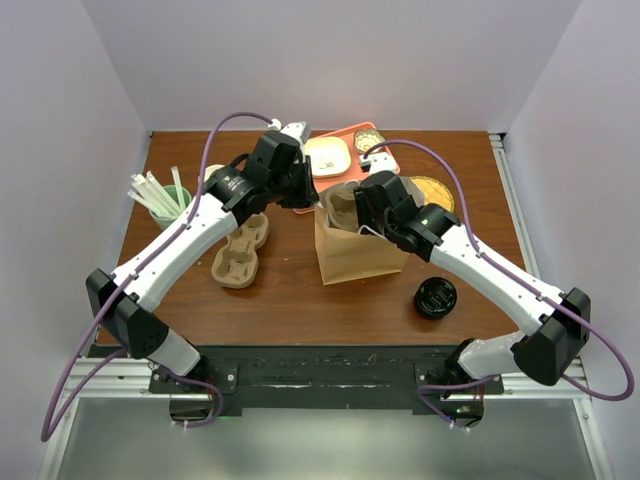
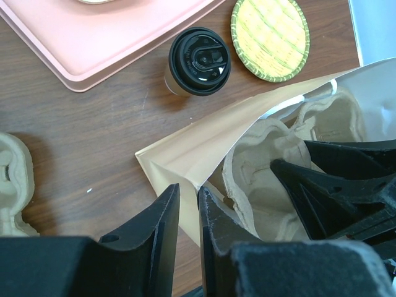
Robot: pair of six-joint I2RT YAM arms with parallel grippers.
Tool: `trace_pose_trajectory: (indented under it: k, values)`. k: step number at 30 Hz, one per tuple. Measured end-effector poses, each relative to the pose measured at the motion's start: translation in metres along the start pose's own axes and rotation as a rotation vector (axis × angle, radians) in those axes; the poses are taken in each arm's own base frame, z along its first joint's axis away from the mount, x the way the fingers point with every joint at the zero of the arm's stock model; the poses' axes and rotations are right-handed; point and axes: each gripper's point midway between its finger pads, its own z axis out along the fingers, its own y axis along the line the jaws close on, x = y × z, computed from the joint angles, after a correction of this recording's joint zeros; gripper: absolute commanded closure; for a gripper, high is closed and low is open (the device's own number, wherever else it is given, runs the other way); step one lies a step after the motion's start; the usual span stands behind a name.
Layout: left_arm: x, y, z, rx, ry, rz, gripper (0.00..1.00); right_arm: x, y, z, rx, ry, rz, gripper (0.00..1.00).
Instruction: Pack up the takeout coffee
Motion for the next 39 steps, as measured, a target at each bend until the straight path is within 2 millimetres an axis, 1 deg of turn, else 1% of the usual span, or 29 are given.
trace_pose_trajectory:
  k: [3,6,14,28,30,34,35,38,39]
  values:
    - [-0.001,0.0,0.0,-0.004,0.002,0.007,0.77,0.0,0.0,0.0,0.002,-0.001,-0.002,0.62]
    - [-0.001,0.002,0.001,-0.014,0.005,0.017,0.77,-0.001,-0.001,0.0,0.004,-0.003,-0.002,0.63]
    - [-0.002,0.005,0.002,-0.038,0.006,0.054,0.78,-0.002,-0.003,0.0,0.019,-0.012,-0.008,0.63]
    - [-0.004,0.01,0.003,-0.067,-0.002,0.064,0.8,-0.003,-0.004,0.0,0.029,-0.019,-0.01,0.62]
    - [-0.005,0.012,0.003,-0.079,-0.008,0.066,0.8,0.0,-0.009,-0.001,0.048,-0.006,-0.03,0.62]
    - [-0.005,0.013,0.003,-0.083,-0.01,0.074,0.8,0.001,-0.01,-0.001,0.051,-0.001,-0.041,0.62]
    - [-0.005,0.013,0.004,-0.084,-0.01,0.076,0.8,0.001,-0.01,-0.001,0.051,-0.001,-0.043,0.6]
    - [-0.006,0.013,0.003,-0.082,-0.012,0.082,0.74,0.001,-0.01,-0.001,0.048,0.0,-0.05,0.56]
    - [-0.007,0.012,0.003,-0.077,-0.013,0.084,0.7,0.001,-0.009,-0.001,0.045,0.0,-0.054,0.53]
